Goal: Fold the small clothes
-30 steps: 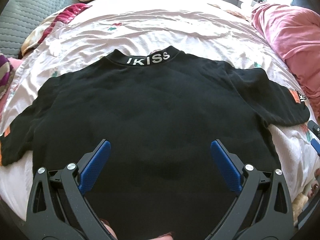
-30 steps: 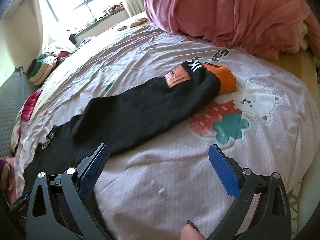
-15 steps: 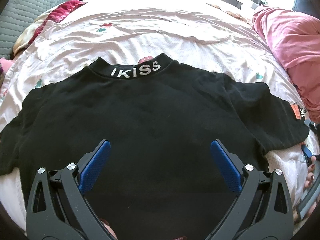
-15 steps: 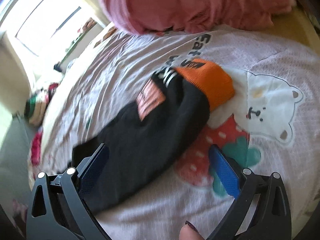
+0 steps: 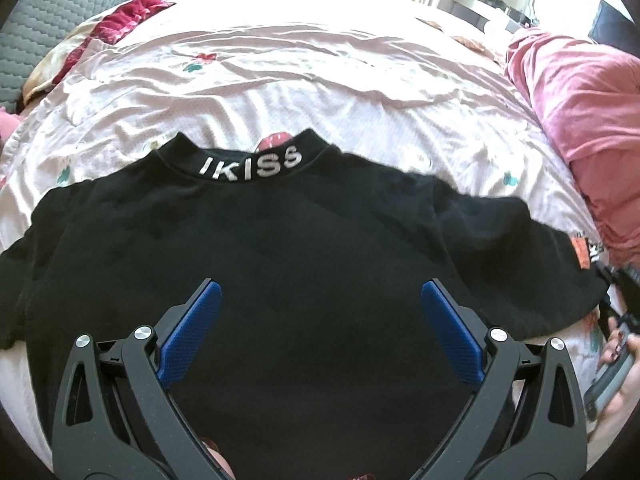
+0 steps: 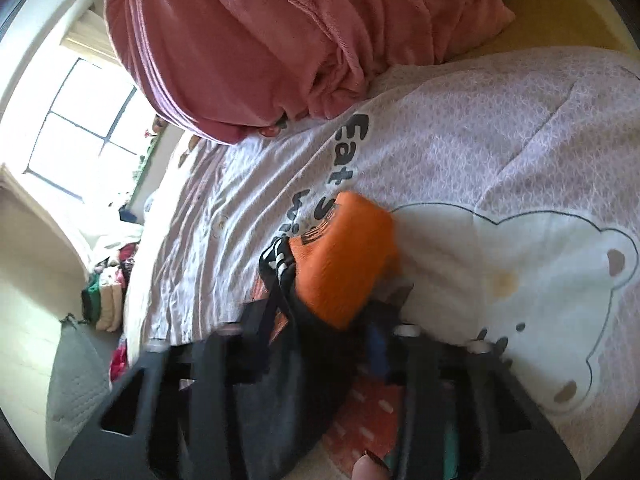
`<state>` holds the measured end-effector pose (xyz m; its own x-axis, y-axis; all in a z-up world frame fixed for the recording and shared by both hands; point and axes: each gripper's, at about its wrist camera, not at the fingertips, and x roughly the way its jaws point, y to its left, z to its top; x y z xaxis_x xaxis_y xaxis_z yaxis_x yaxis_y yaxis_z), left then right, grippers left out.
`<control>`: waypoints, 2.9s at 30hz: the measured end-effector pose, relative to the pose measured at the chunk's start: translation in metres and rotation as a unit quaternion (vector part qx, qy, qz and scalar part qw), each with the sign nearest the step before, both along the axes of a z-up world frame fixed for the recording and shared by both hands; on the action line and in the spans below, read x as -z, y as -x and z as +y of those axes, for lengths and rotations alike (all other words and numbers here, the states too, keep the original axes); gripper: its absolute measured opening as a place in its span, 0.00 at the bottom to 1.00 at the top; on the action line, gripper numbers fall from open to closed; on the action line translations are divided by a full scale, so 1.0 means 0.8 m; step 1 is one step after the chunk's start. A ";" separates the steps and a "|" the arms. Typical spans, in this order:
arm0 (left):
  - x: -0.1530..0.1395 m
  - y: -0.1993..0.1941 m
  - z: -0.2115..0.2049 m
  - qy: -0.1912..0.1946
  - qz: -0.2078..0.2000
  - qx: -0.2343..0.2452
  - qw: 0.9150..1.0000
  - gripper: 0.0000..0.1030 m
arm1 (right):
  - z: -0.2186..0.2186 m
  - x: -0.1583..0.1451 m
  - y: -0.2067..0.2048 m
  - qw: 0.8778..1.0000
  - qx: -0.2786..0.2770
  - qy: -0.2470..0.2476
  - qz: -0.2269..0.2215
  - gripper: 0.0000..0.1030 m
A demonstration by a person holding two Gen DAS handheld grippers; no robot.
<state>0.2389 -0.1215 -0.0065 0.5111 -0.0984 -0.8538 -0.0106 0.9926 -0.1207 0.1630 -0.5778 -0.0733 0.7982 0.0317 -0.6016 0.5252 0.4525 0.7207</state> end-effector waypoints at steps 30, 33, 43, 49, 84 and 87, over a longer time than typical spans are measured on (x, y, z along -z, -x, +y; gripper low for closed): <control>-0.025 0.028 0.138 0.172 -0.014 -0.080 0.982 0.91 | 0.333 -0.130 -0.038 0.890 -0.367 0.202 -0.178 0.13; -0.021 0.031 0.152 0.187 -0.009 -0.087 0.978 0.91 | 0.365 -0.125 -0.036 0.878 -0.395 0.204 -0.178 0.13; 0.005 0.032 0.172 0.223 0.015 -0.099 0.970 0.90 | 0.430 -0.099 -0.034 0.842 -0.472 0.205 -0.164 0.38; 0.021 0.027 0.144 0.223 0.036 -0.075 0.971 0.78 | 0.391 -0.096 -0.035 0.867 -0.439 0.181 -0.152 0.42; -0.104 0.048 0.127 0.134 -0.094 -0.023 0.986 0.05 | 0.259 -0.084 -0.036 0.927 -0.283 0.239 -0.052 0.52; -0.106 0.051 0.145 0.121 -0.093 -0.043 0.987 0.05 | 0.269 -0.082 -0.038 0.922 -0.293 0.246 -0.049 0.52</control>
<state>0.1980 -0.0054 0.0782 0.6721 -0.2371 -0.7015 -0.0484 0.9313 -0.3611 0.1931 -0.3628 -0.0080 0.7821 0.2175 -0.5839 0.0290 0.9234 0.3828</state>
